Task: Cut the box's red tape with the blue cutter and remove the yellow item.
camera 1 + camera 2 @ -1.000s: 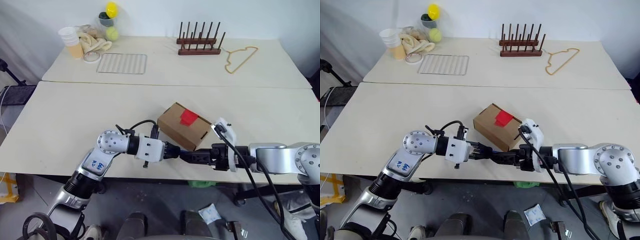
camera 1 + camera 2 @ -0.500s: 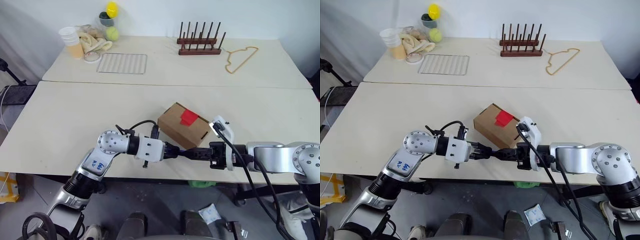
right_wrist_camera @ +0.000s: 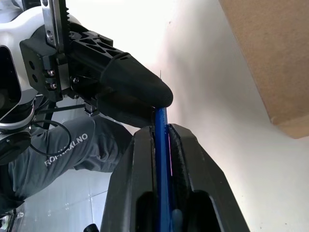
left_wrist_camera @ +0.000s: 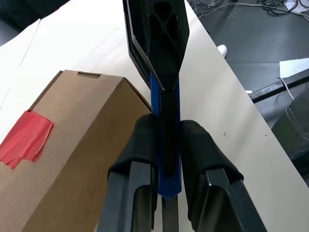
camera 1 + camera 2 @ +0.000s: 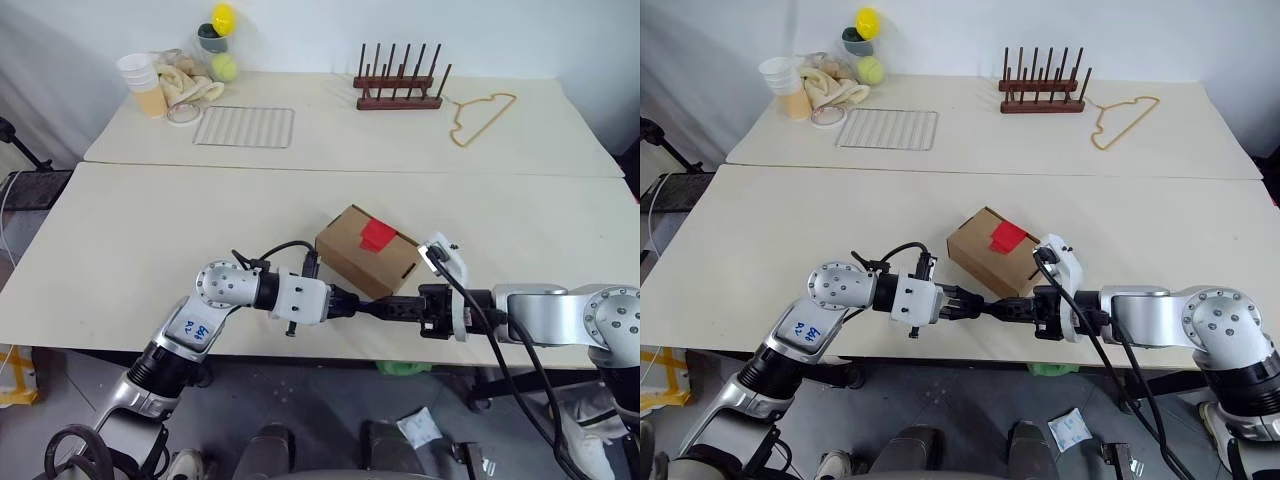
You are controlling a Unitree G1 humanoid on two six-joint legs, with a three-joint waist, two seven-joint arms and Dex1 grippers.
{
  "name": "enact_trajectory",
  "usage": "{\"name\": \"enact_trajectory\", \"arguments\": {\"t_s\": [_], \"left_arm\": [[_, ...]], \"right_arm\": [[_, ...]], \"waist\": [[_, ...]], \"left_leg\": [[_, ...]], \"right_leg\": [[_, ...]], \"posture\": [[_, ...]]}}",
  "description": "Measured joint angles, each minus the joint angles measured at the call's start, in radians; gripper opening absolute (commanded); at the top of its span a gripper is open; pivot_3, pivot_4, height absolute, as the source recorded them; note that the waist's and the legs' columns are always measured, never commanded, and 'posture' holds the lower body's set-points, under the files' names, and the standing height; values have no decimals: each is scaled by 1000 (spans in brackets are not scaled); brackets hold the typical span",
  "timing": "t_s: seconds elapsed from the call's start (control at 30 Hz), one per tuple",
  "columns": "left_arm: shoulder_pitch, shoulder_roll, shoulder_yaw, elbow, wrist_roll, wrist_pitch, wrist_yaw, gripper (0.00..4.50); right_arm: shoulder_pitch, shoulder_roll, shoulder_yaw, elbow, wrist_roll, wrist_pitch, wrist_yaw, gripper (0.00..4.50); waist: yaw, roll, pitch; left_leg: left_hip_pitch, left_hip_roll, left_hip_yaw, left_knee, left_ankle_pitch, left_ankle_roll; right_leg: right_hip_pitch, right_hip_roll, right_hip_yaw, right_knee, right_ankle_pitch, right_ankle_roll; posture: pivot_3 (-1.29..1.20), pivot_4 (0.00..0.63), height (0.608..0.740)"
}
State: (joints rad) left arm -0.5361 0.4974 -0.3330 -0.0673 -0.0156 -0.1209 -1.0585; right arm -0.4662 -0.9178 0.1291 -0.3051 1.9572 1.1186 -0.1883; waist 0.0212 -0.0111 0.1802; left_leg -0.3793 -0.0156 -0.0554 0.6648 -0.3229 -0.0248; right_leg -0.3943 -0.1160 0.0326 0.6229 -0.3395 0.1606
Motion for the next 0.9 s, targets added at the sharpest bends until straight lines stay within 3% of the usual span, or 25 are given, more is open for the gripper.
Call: {"name": "enact_trajectory", "arguments": {"t_s": [0.6, 0.77, 0.9], "left_arm": [[-2, -7, -2, -1, -1, 17, -3, 492], [-5, -29, 37, -32, -116, 130, -9, 1929], [-59, 17, 192, -91, -331, 341, -18, 1947]], "right_arm": [[-68, -32, 47, 56, -4, 41, 52, 102], [-44, -69, 11, 39, -4, 41, 115, 102], [19, -117, -25, -4, -4, 53, 179, 102]], "waist": [[0, 0, 0], [1, 0, 0], [-1, 0, 0]], "left_leg": [[-1, 0, 0, 0, 0, 0], [-5, 1, -2, 1, 0, 0], [-9, 1, -5, 2, 0, 0]], "right_leg": [[0, 0, 0, -1, 0, 0], [-3, 0, -2, -1, 0, 0], [-5, 0, -4, 0, 0, 0]], "posture": [[0, 150, 740], [0, 150, 740], [0, 150, 740]]}}
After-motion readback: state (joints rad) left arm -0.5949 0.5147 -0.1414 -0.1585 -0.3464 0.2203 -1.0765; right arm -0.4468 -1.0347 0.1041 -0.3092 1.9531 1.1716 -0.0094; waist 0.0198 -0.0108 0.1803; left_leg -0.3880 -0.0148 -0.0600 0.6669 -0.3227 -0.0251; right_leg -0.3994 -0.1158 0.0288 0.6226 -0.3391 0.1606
